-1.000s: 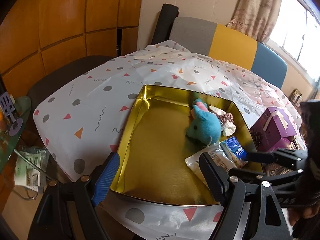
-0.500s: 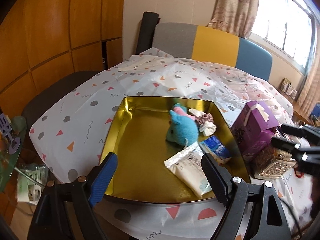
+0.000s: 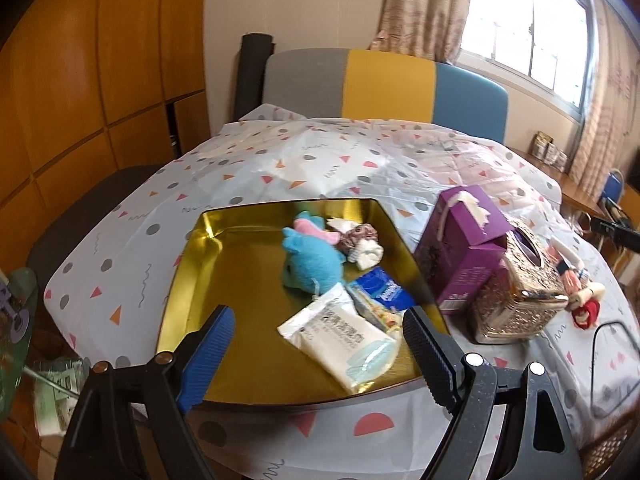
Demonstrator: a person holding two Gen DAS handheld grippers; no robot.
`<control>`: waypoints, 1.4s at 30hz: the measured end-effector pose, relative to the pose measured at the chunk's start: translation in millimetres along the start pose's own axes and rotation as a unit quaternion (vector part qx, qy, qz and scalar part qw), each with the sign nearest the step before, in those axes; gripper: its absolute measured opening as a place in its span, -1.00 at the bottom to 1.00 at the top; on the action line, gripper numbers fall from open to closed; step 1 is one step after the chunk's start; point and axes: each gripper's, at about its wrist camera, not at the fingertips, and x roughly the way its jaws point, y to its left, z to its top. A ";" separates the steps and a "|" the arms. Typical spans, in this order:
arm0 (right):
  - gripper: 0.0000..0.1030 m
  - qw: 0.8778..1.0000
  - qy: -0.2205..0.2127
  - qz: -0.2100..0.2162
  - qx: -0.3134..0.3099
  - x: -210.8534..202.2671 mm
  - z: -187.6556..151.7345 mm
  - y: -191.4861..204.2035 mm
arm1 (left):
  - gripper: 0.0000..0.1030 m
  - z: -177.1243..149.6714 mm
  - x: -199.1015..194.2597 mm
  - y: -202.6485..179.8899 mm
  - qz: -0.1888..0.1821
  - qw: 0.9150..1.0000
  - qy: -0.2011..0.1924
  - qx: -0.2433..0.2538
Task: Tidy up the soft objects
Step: 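Move the right gripper back toward the remaining soft items, then grasp the white rectangular sponge block with the left gripper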
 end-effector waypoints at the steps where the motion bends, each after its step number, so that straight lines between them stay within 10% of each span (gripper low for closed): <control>1: 0.28 1.000 0.000 -0.023 0.019 2.0 -1.8 -17.1 | 0.68 -0.5 -0.4 -2.9 -0.003 1.000 0.000 0.003; 7: 0.29 0.978 0.001 -0.128 0.161 14.5 -22.5 -116.7 | 0.68 -0.5 -0.6 -18.7 -0.016 1.000 0.001 0.020; 13: 0.29 0.926 0.009 -0.199 0.322 17.7 -73.8 -206.8 | 0.68 10.9 -6.5 -37.6 -0.037 0.999 -0.012 0.033; 17: 0.29 0.889 0.021 -0.174 0.422 13.2 -100.8 -240.5 | 0.68 25.9 -13.6 -65.2 -0.068 0.995 -0.028 0.060; 31: 0.29 0.876 0.047 -0.129 0.462 27.4 -110.9 -242.1 | 0.68 68.2 -31.2 -201.2 -0.210 0.966 -0.029 0.147; 42: 0.29 0.852 0.066 -0.118 0.506 30.2 -126.5 -252.9 | 0.62 89.9 10.3 -316.3 -0.267 0.944 0.061 0.185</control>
